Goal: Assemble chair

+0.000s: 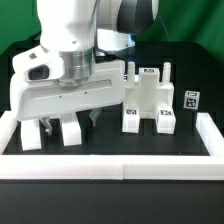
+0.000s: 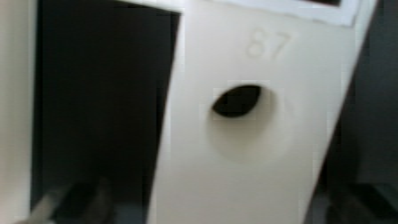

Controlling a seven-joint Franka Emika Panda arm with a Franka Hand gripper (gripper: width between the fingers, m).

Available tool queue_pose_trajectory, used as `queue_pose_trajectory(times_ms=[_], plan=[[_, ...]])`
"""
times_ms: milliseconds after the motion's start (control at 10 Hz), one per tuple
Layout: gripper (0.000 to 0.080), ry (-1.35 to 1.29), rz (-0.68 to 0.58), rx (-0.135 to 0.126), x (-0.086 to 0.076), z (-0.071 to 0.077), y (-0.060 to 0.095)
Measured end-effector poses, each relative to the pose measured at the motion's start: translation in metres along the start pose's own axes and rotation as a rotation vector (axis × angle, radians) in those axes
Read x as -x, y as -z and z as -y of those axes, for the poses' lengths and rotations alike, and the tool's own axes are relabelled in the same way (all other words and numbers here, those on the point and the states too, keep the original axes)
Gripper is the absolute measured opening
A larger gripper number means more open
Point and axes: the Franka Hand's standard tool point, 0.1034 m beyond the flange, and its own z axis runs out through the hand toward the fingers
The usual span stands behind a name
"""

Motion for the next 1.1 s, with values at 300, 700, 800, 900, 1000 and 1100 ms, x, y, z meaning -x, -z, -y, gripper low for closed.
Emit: queue_pose_trajectory(times_ms=[300, 700, 800, 900, 1000, 1100], plan=[[0.0285, 0.000, 0.000, 0.000, 0.000, 0.000, 0.000], [0.0285, 0.000, 0.000, 0.000, 0.000, 0.000, 0.000], [0.0285, -0.009, 0.000, 0.001, 0.001, -0.001, 0.001], [0.0285, -0.039, 0.001, 0.000, 0.004, -0.001, 0.003], [0.0285, -0.080, 0.005, -0.007, 0.007, 0.001, 0.008], [0.0287, -0.103, 0.007, -0.014, 0.008, 0.003, 0.015]])
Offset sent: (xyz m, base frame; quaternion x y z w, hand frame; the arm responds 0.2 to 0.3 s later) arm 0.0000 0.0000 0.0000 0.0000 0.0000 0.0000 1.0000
